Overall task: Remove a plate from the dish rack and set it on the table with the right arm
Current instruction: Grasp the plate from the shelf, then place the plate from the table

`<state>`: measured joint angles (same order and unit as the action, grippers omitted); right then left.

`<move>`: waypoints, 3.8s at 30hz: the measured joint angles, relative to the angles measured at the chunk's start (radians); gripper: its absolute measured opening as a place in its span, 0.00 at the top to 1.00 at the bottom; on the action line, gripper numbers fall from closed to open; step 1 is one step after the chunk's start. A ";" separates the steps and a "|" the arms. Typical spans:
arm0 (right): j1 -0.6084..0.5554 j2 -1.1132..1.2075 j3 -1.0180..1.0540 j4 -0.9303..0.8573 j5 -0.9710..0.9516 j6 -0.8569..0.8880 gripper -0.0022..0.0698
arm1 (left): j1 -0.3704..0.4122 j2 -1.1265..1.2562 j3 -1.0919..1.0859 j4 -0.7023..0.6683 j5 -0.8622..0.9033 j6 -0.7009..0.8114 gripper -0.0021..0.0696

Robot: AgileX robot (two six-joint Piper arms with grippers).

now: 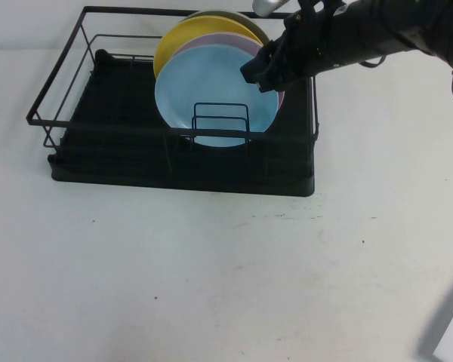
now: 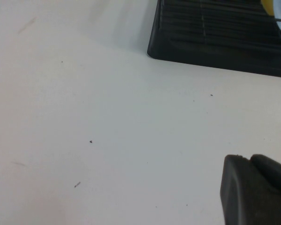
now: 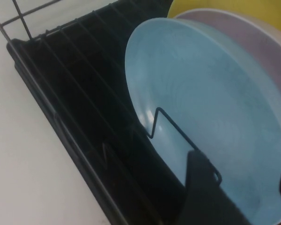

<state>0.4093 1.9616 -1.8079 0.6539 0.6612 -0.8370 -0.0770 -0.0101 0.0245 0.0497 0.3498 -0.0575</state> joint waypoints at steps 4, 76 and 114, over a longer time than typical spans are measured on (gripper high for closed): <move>0.000 0.002 -0.008 -0.026 0.002 -0.006 0.52 | 0.000 0.000 0.000 0.000 0.000 0.000 0.98; 0.029 0.183 -0.015 0.027 -0.298 -0.287 0.85 | 0.000 0.000 0.000 0.000 0.000 0.000 0.98; 0.027 -0.433 0.566 0.070 0.150 0.527 0.86 | 0.000 0.000 0.000 0.000 0.000 0.000 0.98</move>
<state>0.4365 1.5287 -1.2420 0.7242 0.8111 -0.3097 -0.0770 -0.0101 0.0245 0.0497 0.3498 -0.0575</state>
